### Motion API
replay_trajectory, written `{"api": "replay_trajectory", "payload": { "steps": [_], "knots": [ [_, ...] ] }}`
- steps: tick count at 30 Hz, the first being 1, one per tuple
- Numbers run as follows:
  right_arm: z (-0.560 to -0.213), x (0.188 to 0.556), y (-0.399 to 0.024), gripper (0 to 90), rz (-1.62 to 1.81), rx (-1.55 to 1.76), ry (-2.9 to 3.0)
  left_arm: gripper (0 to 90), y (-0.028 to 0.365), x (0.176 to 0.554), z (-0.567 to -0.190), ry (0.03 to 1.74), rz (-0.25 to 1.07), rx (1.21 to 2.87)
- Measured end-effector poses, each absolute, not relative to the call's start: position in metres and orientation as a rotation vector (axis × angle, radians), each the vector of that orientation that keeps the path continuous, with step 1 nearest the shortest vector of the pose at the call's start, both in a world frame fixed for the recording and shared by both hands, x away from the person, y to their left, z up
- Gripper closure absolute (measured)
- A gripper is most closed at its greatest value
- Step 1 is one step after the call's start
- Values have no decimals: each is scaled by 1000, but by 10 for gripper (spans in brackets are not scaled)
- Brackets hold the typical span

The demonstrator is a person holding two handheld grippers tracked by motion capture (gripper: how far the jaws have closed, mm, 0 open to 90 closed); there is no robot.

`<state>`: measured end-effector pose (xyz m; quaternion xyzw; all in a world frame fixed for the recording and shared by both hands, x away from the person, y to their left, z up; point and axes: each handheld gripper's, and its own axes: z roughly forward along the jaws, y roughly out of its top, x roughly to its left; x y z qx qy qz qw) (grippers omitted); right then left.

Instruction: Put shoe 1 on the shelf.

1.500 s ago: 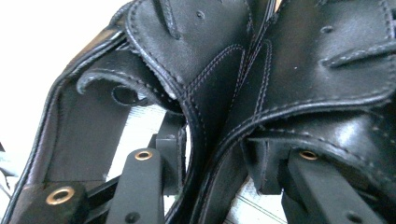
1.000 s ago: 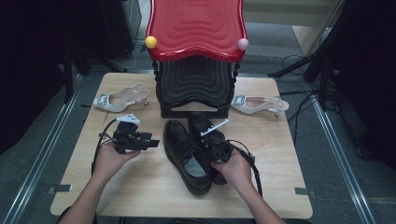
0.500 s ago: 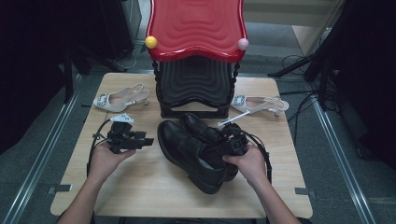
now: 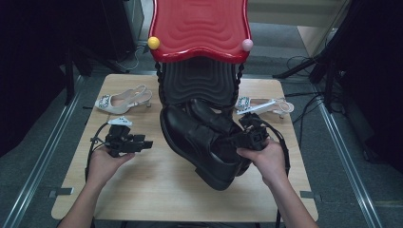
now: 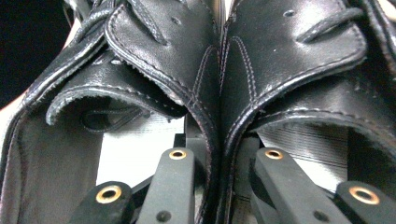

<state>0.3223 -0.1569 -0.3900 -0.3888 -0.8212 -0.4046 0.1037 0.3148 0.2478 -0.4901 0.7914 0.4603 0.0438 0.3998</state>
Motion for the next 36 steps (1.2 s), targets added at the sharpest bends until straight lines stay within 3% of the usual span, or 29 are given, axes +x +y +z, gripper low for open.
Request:
{"api": "replay_trajectory", "payload": {
  "steps": [15,36],
  "knots": [
    [-358,372,-149,824,-1480,-1399,-2260,476,247,316,-490,1153,92,1994],
    [-371,417,-112,824,-1579,-1750,-2251,488,244,316,-490,1126,86,1997]
  ]
}}
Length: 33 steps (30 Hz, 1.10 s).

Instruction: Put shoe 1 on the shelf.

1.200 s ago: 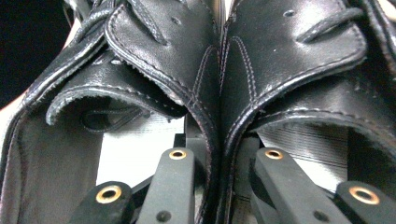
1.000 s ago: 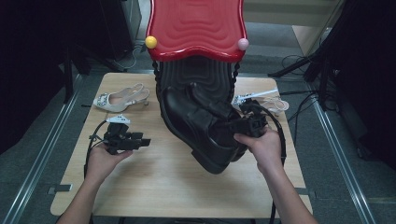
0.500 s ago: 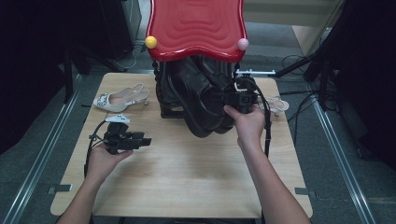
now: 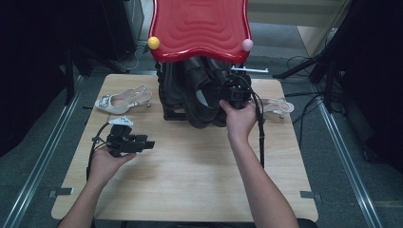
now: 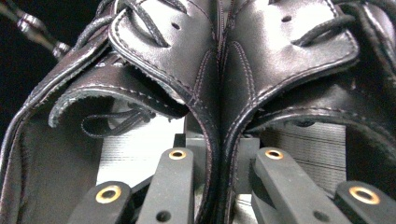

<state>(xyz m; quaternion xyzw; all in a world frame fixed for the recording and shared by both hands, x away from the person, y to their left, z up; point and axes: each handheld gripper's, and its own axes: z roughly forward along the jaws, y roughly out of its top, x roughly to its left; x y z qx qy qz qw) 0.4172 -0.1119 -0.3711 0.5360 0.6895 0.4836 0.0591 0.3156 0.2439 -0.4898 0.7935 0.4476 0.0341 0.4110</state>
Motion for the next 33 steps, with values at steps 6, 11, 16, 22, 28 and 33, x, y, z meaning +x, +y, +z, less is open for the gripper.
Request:
{"api": "replay_trajectory", "payload": {
  "steps": [6,11,16,22,28,33],
  "knots": [
    [-373,424,-97,823,1460,1673,1972,491,244,315,-489,1125,81,1994],
    [-376,430,-88,823,1466,1690,1901,492,244,315,-490,1122,83,1995],
    [-377,431,-76,821,1435,1748,1850,493,243,315,-489,1118,86,1996],
    [-377,435,-61,814,1364,1818,1814,495,242,315,-489,1114,80,2002],
    [-378,437,-52,781,1334,1824,1814,501,242,315,-489,1113,76,2003],
    [-380,439,-47,706,1348,1833,1868,501,239,316,-491,1110,77,2016]
  ]
}}
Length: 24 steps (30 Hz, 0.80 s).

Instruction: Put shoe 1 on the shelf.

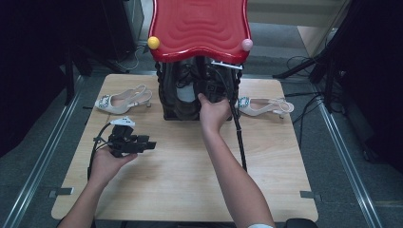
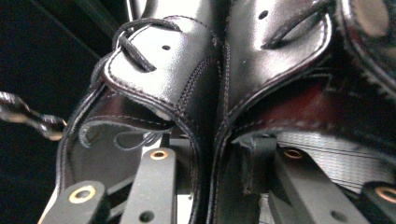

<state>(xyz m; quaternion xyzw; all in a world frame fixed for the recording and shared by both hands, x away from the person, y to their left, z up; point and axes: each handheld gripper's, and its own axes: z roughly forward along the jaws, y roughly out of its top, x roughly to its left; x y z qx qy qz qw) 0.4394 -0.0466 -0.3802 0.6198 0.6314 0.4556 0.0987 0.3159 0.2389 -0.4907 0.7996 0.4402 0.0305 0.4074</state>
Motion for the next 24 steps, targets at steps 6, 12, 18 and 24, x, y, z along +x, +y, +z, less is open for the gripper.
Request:
{"api": "replay_trajectory", "payload": {
  "steps": [6,12,18,24],
  "knots": [
    [-383,438,-43,655,1331,1784,1901,501,237,315,-490,1102,76,2017],
    [-379,439,-40,542,1313,1718,1973,497,238,316,-491,1109,68,2009],
    [-378,440,-45,532,1349,1718,1984,495,239,315,-490,1111,78,2005],
    [-377,439,-51,523,1384,1681,2019,494,239,315,-490,1111,77,2010]
  ]
}}
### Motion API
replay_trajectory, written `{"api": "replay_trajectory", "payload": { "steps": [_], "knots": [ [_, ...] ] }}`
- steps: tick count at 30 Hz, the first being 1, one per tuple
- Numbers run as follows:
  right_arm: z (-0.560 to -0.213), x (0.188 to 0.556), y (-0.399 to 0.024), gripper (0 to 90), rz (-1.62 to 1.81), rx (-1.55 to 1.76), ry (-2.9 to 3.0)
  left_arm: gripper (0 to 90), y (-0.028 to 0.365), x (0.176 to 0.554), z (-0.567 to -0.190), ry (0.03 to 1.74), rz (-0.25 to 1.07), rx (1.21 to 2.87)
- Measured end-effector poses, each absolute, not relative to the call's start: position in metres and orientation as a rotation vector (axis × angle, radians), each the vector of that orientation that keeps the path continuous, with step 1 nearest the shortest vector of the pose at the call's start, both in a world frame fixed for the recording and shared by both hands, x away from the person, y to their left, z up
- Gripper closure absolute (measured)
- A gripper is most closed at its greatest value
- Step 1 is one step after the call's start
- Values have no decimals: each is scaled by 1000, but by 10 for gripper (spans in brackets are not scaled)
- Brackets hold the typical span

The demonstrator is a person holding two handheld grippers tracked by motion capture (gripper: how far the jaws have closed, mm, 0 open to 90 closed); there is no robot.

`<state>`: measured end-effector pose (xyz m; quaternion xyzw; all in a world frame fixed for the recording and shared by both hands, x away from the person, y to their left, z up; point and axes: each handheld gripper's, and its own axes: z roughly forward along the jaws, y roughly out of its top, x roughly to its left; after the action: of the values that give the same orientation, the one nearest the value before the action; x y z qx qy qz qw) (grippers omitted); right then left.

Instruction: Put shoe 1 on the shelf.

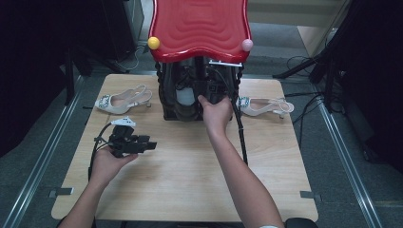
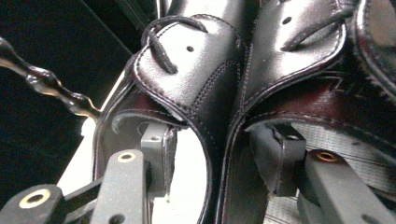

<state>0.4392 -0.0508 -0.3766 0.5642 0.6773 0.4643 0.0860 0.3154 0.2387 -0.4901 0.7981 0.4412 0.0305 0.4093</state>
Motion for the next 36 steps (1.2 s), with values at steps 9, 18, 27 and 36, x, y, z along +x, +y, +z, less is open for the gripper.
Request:
{"api": "replay_trajectory", "payload": {
  "steps": [9,18,27,36],
  "knots": [
    [-369,428,-55,504,1394,1622,2053,493,239,316,-490,1112,74,1992],
    [-364,413,-66,498,1397,1541,2100,502,237,316,-483,1096,74,2002],
    [-357,395,-88,502,1500,1436,2218,695,225,316,-470,1033,18,2013],
    [-354,372,-112,501,1549,1271,2303,816,208,317,-438,936,41,2031]
  ]
}}
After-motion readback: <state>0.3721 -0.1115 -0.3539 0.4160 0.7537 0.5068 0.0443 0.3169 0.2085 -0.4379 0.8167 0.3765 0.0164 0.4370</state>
